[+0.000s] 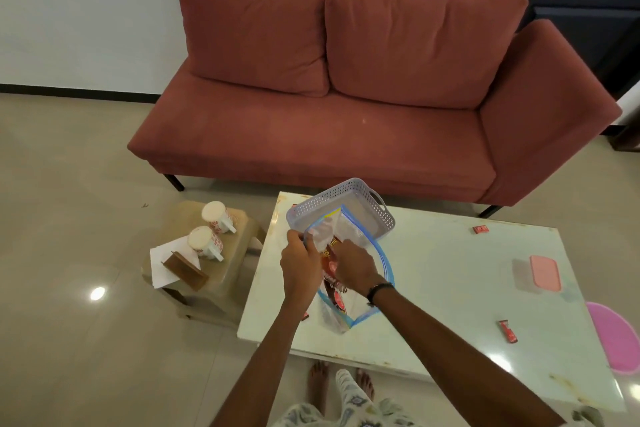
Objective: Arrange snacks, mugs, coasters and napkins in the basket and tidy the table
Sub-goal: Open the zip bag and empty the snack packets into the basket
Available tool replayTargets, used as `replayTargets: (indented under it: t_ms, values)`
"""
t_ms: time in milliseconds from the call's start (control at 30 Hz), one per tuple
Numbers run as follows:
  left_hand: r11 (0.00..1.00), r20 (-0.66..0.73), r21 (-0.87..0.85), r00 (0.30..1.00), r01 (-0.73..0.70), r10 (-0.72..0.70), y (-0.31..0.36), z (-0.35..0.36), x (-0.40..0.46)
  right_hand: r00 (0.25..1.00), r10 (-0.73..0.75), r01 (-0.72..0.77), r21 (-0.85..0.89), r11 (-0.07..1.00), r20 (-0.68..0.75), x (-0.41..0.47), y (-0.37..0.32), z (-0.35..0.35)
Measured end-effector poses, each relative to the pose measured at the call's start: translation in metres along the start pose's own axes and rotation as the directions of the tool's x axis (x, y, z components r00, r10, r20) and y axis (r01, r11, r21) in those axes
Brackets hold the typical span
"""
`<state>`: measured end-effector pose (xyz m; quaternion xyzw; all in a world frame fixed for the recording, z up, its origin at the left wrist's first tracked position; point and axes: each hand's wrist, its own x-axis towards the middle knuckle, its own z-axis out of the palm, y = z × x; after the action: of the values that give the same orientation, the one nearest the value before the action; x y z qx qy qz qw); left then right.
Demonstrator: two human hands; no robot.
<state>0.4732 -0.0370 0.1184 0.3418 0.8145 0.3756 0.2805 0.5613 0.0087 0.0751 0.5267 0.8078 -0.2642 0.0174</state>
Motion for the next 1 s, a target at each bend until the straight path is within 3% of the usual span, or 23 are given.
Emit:
replayTargets:
  t_ms: [200, 367, 700, 867, 1000]
  values:
    - [0.979, -0.037, -0.131, 0.986, 0.157, -0.163, 0.014, 0.009, 0.043, 0.986, -0.022, 0.028, 0.034, 0.999, -0.163, 0.018, 0.003, -0.072]
    - [0.962, -0.115, -0.192, 0.968, 0.196, -0.221, 0.039, 0.022, 0.079, 0.968, -0.012, 0.034, 0.085, 0.996, -0.251, 0.044, 0.010, -0.117]
    - [0.978, -0.259, -0.108, 0.945, 0.176, -0.199, 0.022, 0.059, 0.163, 0.829, 0.072, 0.051, 0.203, 0.978, -0.554, 0.139, 0.052, -0.170]
    - [0.980, -0.260, -0.128, 0.948, 0.153, -0.182, 0.001, 0.087, 0.180, 0.838, 0.149, -0.059, 0.184, 0.981, -0.525, 0.201, 0.094, -0.144]
    - [0.970, -0.214, -0.179, 0.956, 0.161, -0.199, -0.021, 0.117, 0.200, 0.891, 0.235, -0.195, 0.140, 0.971, -0.388, 0.260, 0.136, -0.076]
